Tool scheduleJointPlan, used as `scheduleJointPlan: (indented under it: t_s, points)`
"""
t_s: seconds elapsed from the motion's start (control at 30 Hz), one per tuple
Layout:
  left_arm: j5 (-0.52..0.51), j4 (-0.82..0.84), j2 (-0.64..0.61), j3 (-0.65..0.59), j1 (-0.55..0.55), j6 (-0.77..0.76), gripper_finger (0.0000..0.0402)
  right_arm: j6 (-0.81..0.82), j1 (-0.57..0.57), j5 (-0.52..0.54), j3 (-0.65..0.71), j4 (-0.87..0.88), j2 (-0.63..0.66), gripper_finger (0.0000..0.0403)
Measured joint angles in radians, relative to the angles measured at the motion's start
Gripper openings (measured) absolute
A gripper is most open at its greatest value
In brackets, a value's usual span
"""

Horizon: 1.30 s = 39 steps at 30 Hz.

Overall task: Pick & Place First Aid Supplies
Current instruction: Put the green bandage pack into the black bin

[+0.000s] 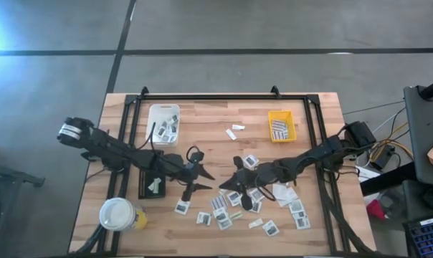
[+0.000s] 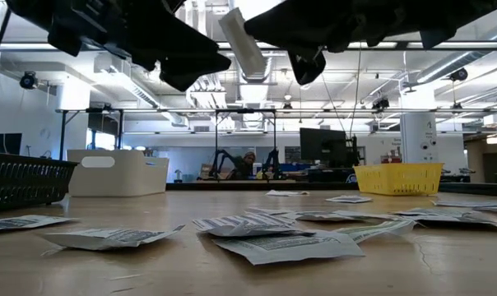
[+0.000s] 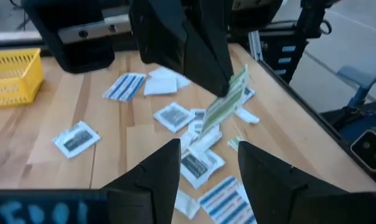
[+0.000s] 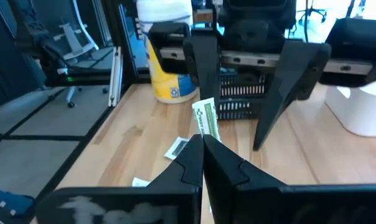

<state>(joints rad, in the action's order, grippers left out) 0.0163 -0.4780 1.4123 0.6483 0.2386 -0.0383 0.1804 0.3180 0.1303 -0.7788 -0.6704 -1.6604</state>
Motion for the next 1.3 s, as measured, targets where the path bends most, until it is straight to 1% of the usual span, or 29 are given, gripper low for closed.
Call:
scheduleJointPlan:
  t_s: [0.23, 0.3, 0.37, 0.63, 0.7, 0.8, 1.13, 1.2, 1.3]
  points:
    - [0.0, -0.082, 0.011, 0.0, 0.0, 0.001, 0.0175, 0.002, -0.002, 0.032, 0.0, -0.003, 0.0, 0.0008]
    - [0.0, -0.099, 0.011, 0.0, 0.0, 0.001, 0.0175, 0.003, -0.002, 0.058, 0.0, -0.002, 0.0, 0.0008]
    - [0.001, -0.101, 0.011, 0.0, 0.0, 0.002, 0.0175, 0.002, -0.002, 0.078, 0.0, -0.002, 0.0, 0.0008]
    - [0.001, -0.119, 0.011, 0.0, 0.0, 0.01, 0.0169, 0.002, -0.003, 0.094, -0.001, -0.013, 0.0, 0.0008]
    - [0.001, -0.126, 0.011, 0.001, 0.0, 0.01, 0.0158, 0.003, -0.004, 0.12, -0.001, -0.013, 0.0, 0.0008]
    - [0.001, -0.132, 0.011, 0.001, -0.001, 0.007, 0.013, 0.003, -0.004, 0.129, -0.001, -0.012, 0.0, 0.0008]
    - [-0.001, -0.132, 0.011, 0.002, -0.002, 0.001, 0.0012, 0.003, -0.004, 0.128, -0.001, -0.013, 0.0, 0.0008]
    - [0.0, -0.132, 0.011, 0.001, -0.001, 0.001, 0.0005, 0.003, -0.004, 0.128, -0.001, -0.013, 0.0, 0.0008]
    - [0.0, -0.132, 0.011, 0.001, -0.001, 0.001, 0.0005, 0.0, -0.004, 0.129, -0.001, -0.012, 0.0, 0.0008]
